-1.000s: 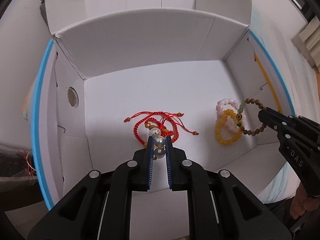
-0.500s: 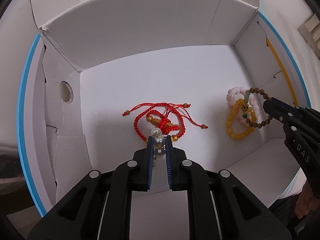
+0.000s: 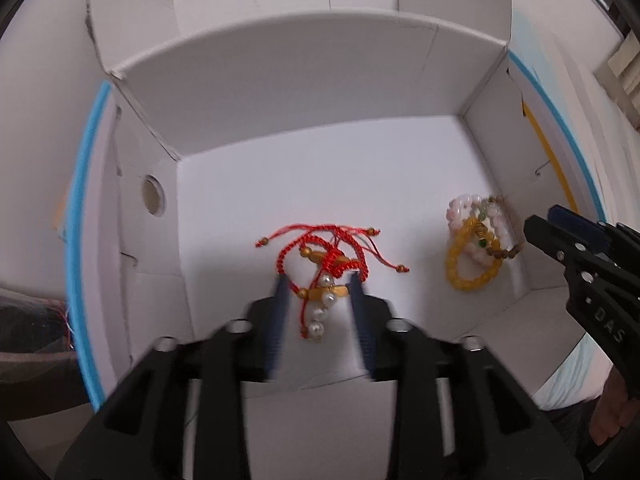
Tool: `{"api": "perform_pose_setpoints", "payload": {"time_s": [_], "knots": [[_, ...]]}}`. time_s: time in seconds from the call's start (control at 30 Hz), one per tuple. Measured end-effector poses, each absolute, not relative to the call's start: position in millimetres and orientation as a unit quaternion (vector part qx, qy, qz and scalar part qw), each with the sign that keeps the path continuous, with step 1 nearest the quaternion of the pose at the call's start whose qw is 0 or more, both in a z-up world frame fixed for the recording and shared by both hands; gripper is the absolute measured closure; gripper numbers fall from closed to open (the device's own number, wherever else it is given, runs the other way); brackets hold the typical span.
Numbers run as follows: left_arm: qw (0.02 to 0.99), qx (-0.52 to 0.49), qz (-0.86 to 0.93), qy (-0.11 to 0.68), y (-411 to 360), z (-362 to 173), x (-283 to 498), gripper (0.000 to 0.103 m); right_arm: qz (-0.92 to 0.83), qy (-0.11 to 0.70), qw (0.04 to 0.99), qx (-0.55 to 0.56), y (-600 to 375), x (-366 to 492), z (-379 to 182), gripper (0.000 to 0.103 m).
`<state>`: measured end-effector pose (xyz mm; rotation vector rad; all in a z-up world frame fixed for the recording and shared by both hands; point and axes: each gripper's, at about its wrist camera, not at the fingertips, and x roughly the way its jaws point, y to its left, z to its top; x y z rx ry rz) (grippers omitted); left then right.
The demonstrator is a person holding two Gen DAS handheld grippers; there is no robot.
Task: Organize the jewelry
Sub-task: 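Lower both held items into the box and open both tools, then move both open tools back over the red and multicolour bracelets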
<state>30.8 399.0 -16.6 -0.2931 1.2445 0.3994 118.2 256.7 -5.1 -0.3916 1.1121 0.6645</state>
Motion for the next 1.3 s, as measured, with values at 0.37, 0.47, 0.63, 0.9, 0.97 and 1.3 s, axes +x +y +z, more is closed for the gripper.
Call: {"api": "perform_pose_setpoints", "payload": {"time_s": [0.37,0.47,0.63,0.9,0.97,1.3], "knots": [[0.816,-0.11,0.177,0.539,360,24,33,0.043,0.306,0.474,0.81,-0.161,221,112,44,0.049],[0.825,-0.105,0.174,0.527,348,38,34,0.034,0.3,0.465,0.819,-0.152,204,113,56,0.046],[0.837,-0.098,0.168,0.511,322,56,43,0.023,0.288,0.454,0.831,-0.141,173,116,72,0.04],[0.854,-0.084,0.146,0.493,276,74,58,0.016,0.26,0.443,0.85,-0.118,113,129,90,0.032],[0.857,-0.079,0.137,0.49,262,77,63,0.015,0.252,0.442,0.853,-0.113,98,132,92,0.028],[0.866,-0.054,0.101,0.487,188,80,95,0.011,0.217,0.444,0.866,-0.08,17,153,96,0.022]]}}
